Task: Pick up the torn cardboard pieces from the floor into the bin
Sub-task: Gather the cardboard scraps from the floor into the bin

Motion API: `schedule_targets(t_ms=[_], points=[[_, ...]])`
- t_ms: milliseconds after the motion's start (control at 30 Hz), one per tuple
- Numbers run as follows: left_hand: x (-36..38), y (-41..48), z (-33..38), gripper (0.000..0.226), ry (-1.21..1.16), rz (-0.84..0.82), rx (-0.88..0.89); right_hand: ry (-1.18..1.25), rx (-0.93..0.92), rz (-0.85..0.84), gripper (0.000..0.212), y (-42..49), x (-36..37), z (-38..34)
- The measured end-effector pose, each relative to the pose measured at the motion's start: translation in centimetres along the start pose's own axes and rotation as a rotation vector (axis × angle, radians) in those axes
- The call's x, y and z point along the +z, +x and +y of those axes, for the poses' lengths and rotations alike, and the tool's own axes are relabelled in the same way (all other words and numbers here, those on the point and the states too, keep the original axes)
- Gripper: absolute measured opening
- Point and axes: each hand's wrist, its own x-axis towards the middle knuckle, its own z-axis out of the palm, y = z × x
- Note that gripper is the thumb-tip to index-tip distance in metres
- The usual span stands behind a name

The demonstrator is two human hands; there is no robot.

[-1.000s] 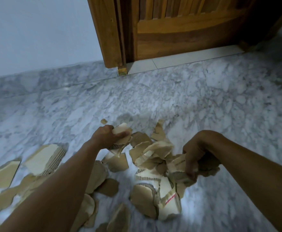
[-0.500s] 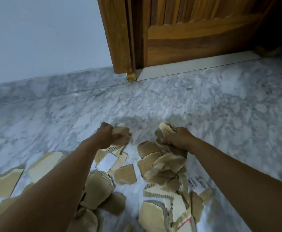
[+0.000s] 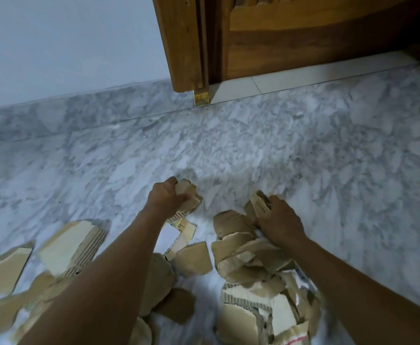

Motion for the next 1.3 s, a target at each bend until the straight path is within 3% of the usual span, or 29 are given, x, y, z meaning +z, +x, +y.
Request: schedule_targets(t_ms=[167, 267, 367, 533, 700, 800, 900, 1033, 1133, 1300], points=[[0.2, -0.8, 0.3, 0.050, -0.031, 0.015, -0.030, 0.020, -0.022, 0.032, 0.049, -1.6, -0.2, 1.4], [-0.2, -1.5, 0.3, 0.058, -0.101, 0.013, -0.016, 0.159, -0.054, 0.017, 0.064, -2.2, -1.1, 2.4], [-1.6, -2.2, 0.9, 0.047, -0.295, 0.124, -0.071, 0.326, -0.037, 0.026, 0.077, -2.9, -2.7, 3.5], [-5.2, -2.9, 1.5, 0.054, -0.454, 0.177, -0.103, 0.359, -0.012, -0.018, 0.046, -3.5, -5.4, 4.2], [-6.7, -4.0, 0.7, 0.043, -0.313, 0.041, -0.064, 0.361, 0.006, -0.074, 0.044, -3.8, -7.7, 3.3], [-5.8, -4.9, 0.3, 0.041, -0.133, -0.096, -0.060, 0.291, -0.012, -0.228, 0.048, -4.2, -9.0, 2.9], [-4.6, -6.1, 0.4, 0.048, -0.050, -0.092, -0.075, 0.221, -0.025, -0.410, 0.045, -4.7, -10.3, 2.4], [-3.0, -7.0, 0.7, 0.051, -0.176, -0.083, -0.115, 0.498, -0.012, -0.597, 0.027, -5.7, -12.2, 1.9], [-3.1, -7.7, 2.0, 0.042, -0.299, -0.200, -0.084, 0.549, 0.009, -0.594, 0.032, -6.0, -13.0, 2.1], [-4.6, -8.4, 4.6, 0.051, -0.218, -0.387, -0.005, 0.191, -0.056, -0.523, 0.046, -6.5, -13.4, 2.4]])
